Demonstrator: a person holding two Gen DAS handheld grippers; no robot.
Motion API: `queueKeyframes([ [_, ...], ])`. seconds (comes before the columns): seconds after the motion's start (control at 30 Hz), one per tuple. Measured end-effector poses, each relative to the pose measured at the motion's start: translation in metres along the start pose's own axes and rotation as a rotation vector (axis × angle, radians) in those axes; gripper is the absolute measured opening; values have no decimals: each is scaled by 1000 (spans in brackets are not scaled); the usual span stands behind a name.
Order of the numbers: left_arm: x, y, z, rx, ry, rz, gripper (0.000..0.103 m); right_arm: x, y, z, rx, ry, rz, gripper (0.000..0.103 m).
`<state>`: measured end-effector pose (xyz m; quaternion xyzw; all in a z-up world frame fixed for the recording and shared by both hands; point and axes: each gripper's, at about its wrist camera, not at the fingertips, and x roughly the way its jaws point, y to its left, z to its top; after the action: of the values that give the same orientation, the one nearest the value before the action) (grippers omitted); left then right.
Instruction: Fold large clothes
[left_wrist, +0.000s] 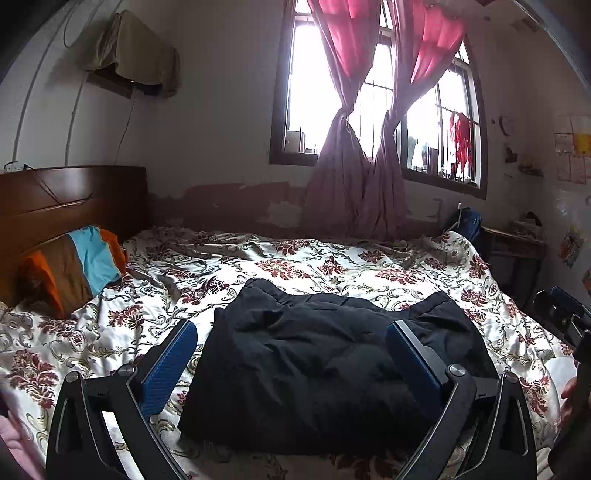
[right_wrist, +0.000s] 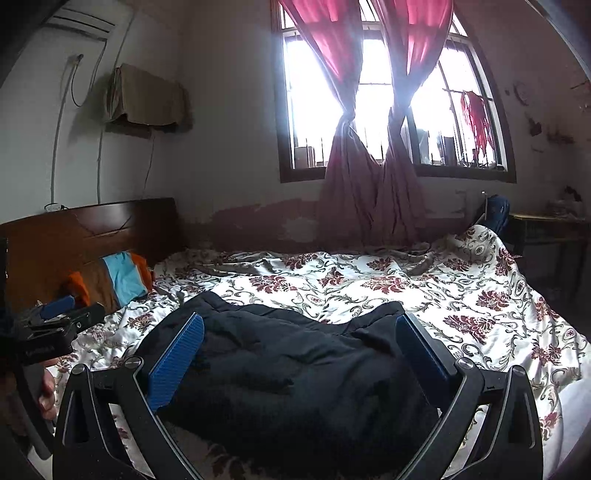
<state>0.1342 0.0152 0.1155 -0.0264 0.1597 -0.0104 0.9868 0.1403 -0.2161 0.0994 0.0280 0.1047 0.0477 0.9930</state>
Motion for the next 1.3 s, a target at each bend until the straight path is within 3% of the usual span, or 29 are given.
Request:
queueKeyframes([
  [0.53, -36, -8, -21, 25, 36, -10, 103, -40, 8, -29, 67, -4, 27, 102],
  [1.3, -74, 0, -73, 47, 75, 15, 103, -66, 18, -78, 42, 52, 17, 102],
])
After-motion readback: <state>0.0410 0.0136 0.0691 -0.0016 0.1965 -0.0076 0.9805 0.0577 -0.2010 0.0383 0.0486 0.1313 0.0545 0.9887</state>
